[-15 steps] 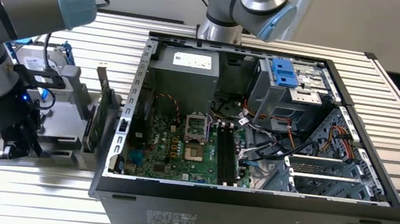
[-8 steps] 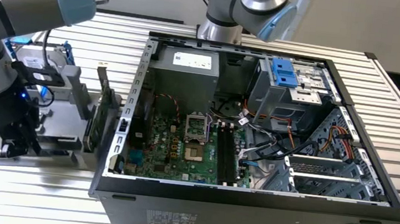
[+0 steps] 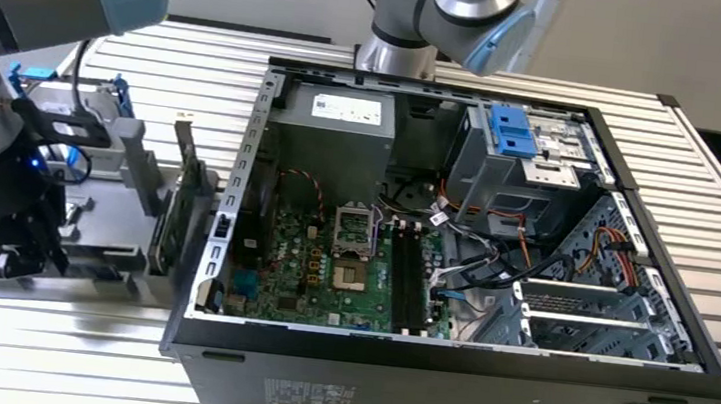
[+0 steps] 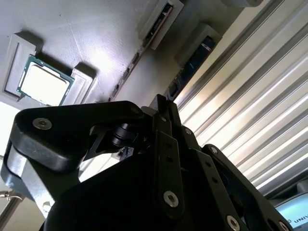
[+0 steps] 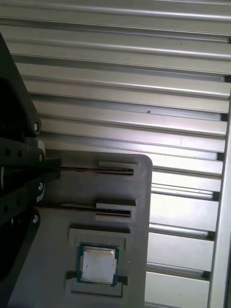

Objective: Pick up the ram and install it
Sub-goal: 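Pick up the ram and move it above insertion slot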

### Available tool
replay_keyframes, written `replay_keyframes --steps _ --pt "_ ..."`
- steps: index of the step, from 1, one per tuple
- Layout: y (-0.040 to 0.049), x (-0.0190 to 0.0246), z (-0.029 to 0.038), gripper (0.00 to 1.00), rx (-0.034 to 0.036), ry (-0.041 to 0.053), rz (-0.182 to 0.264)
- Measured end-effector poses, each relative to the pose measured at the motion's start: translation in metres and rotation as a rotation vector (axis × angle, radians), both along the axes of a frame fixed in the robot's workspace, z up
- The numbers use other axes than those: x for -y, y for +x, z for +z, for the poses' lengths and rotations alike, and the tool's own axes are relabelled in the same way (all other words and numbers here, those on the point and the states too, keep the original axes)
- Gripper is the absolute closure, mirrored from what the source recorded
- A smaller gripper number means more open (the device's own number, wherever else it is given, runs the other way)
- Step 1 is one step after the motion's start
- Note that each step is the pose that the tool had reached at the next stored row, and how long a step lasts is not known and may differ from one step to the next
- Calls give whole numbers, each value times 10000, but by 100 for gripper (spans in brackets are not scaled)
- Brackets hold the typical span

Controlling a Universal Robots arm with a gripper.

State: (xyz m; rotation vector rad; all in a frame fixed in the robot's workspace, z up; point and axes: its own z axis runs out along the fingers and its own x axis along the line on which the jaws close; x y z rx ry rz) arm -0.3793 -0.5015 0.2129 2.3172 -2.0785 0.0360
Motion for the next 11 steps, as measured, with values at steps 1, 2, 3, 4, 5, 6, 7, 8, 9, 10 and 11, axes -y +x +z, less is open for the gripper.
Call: replay_keyframes --steps 1,2,3,4,5,6,7,8,9,10,11 --pt "-3 0 12 100 0 0 -1" --pt "-6 0 17 100 0 0 -2" --pt "-6 0 17 100 2 1 -3" --pt "-6 0 17 100 2 1 -3" --pt "-6 0 17 100 3 1 -3" --pt "-6 -1 17 100 3 1 -4" --pt "-6 -1 17 100 3 1 -4" --pt "-6 0 18 100 3 1 -3" --pt "-6 0 19 100 2 0 -4" --pt "-7 0 19 100 2 0 -4" --pt "-6 0 19 100 2 0 -5"
